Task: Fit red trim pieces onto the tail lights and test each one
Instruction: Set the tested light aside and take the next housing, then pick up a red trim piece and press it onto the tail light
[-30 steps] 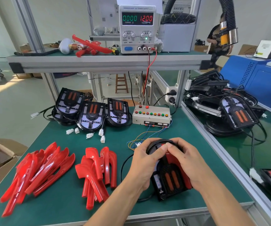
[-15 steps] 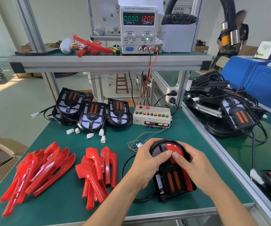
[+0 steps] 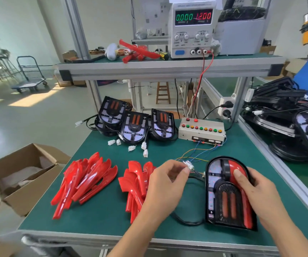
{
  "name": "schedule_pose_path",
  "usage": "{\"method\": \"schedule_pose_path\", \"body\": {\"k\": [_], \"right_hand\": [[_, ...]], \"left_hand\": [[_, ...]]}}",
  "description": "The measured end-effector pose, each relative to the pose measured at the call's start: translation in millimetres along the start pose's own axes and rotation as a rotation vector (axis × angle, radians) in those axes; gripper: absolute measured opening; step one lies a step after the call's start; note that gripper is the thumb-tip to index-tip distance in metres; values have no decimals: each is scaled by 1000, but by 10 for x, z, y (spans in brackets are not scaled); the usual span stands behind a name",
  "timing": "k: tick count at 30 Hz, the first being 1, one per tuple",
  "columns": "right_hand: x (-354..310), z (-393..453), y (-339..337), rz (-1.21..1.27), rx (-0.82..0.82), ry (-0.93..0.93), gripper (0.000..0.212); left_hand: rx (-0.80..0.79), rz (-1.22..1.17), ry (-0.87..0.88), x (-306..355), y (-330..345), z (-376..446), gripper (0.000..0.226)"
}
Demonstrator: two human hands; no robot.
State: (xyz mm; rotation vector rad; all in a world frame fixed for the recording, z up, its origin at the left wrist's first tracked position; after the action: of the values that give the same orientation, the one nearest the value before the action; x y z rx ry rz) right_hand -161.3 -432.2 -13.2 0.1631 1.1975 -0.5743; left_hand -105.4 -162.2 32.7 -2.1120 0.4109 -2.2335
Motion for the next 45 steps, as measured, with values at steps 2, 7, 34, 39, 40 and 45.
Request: {"method": "schedule_pose_path", "body": {"k": [2,7,34,39,40,45], "right_hand": [[35,21,60,14,1,28,21],[38,0,75,-83,-33,-22,38],[398,19,37,-172,-111,73,72],[-21,-21,249,-31,-147,28,30],[-35,-16,265,-18,-155,34,29],[24,-21,213,-20,-144,56,41]], "left_hand": [[102,44,8,-47,-400,-75,10],[542,489,-26,-264,-1647,-240,13],[603,915,-216,-794,-1912,-32,20],[538,268,-35,-213,-1744,-88,15],[452,181,-14,-113,-1559,-68,16],[31,-56,-81,-24,-273,-30,29]]}}
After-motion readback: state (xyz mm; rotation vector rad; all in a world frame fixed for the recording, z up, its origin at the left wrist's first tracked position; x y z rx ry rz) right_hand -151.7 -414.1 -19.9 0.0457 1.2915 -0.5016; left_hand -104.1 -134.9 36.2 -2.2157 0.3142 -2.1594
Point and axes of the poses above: each hand's wrist, its own z-axis towards the middle knuckle, its own y-axis out of the palm, x = y × z, the point moved 9 cm from there along z, towards the middle knuckle, and after that the axes turned 12 degrees about -y, right-handed, at the moved point
